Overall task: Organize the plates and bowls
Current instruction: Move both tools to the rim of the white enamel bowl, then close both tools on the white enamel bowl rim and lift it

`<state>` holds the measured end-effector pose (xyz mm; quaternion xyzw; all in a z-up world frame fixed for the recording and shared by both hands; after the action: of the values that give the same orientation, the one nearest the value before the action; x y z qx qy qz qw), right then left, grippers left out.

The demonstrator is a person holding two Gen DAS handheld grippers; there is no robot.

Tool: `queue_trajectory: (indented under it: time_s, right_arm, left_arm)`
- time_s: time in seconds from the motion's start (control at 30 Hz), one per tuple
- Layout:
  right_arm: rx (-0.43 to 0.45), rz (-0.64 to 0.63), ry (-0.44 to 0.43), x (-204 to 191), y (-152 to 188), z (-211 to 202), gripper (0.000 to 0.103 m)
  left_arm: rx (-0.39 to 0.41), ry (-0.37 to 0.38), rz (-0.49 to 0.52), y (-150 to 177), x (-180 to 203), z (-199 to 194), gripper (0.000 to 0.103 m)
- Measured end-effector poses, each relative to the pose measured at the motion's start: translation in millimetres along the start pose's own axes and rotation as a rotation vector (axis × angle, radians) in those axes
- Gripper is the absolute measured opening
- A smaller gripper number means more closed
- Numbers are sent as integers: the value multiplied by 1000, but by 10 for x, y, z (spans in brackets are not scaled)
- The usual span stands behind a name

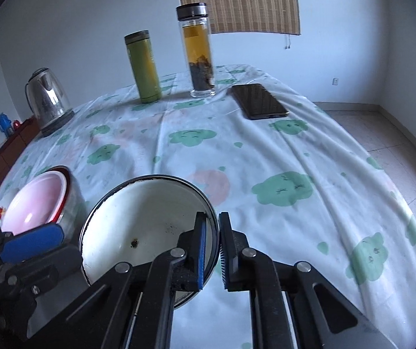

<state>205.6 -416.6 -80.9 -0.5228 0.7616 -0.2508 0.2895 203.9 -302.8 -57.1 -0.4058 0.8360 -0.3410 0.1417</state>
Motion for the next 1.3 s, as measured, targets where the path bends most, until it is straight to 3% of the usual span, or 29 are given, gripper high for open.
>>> queue_trajectory:
  time_s: [0.13, 0.6, 0.7, 1.03, 1.3]
  right_arm:
    - [1, -3, -1, 22, -3, -13, 9]
    - [-4, 29, 5, 114, -15, -12, 10]
    - [-3, 35, -1, 120, -18, -24, 10]
    - [27, 61, -39, 98, -61, -103, 10]
    - [58, 88, -130, 32, -121, -200, 10]
  left_arm:
    - [-14, 20, -9, -47, 62, 96, 26]
    - [-48, -34, -39, -148, 21, 363, 26]
    - [-44, -62, -22, -147, 14, 370, 19]
    - [-3, -53, -34, -185, -10, 199, 17]
    - [30, -38, -59, -237, -90, 9, 17]
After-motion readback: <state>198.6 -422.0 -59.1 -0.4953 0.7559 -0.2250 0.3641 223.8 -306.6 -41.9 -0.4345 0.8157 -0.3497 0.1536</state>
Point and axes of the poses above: each gripper's, at about its wrist camera, not at the fingertips, and z roughly the way its jaws point, x to its right, y to its underside, the point moved 5 cm from there along z, roughly the way its jaws point, and after that the axes turned 9 degrees about z, right-handed, at the moved point
